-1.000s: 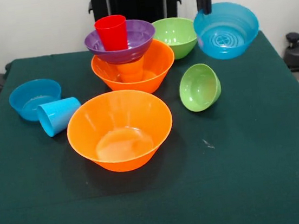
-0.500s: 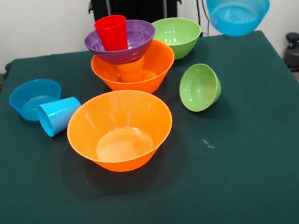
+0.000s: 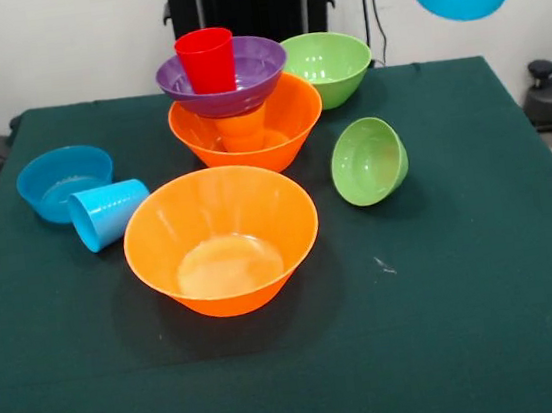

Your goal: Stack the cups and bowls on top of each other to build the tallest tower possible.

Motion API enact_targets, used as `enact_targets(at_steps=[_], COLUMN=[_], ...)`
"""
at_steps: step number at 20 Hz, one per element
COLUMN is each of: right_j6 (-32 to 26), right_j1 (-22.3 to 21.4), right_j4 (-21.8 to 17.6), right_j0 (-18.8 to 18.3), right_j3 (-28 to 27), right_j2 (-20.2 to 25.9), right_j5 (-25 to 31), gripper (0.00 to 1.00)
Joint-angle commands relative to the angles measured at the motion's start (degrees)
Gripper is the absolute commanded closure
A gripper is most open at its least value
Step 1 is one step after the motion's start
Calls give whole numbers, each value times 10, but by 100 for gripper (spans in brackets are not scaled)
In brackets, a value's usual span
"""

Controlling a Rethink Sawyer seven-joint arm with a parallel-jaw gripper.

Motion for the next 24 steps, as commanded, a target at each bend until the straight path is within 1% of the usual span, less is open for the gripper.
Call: enact_targets(at_steps=[1,4,6,7,10,12,16,18,24], right_j6=[-27,-54,-66,-71,-82,-94,-128,-135,-137], right_j1=[-41,-62,-78,-81,-84,-77,-54,-45,-39], right_j4=[-42,-32,-30,-29,-31,-30,-30,-38,-56], right_j0=[-17,-33,-40,-46,-60,-77,-123,-142,-183], right_j3=[39,53,52,46,47,51,75,85,101], right_j2=[15,26,25,27,33,42,73,89,126], right_j5=[67,76,96,108,109,97,45,23,3], gripper=[100,100,100,100,100,100,100,100,100])
